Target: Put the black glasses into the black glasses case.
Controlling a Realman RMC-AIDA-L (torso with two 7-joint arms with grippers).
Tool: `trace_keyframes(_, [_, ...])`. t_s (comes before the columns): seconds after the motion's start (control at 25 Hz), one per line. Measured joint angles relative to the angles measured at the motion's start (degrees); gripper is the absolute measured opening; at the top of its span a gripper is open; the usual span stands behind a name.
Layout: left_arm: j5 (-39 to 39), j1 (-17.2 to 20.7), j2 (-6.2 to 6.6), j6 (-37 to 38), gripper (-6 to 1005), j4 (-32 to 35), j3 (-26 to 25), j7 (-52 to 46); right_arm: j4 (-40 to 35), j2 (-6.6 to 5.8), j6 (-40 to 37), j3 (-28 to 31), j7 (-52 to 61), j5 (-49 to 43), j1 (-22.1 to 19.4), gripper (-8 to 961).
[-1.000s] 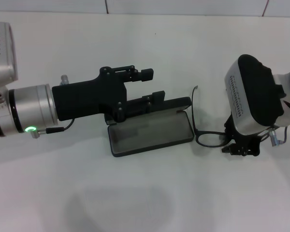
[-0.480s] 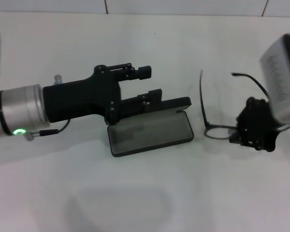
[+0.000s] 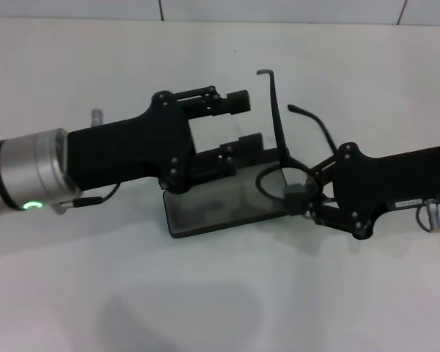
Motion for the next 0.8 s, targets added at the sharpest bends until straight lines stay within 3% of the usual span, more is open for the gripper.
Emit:
trace_keyframes(0.2, [0.3, -3.7, 0.09, 0.3, 564, -3.9, 0.2, 0.8, 8.4, -0.07, -3.1, 1.6, -9.3, 4.3, 1.4, 113])
trace_keyframes(0.52, [1.3, -7.0, 0.13, -0.3, 564, -4.6, 0.6, -0.8, 9.2, 0.15, -3.9, 0.9, -14.2, 4.0, 0.8, 114])
trace_keyframes(0.8, [7.1, -10.1, 0.26, -2.9, 564, -4.6, 0.6, -10.7, 9.2, 0.18, -4.5, 1.0, -17.8, 4.4, 0.3, 114])
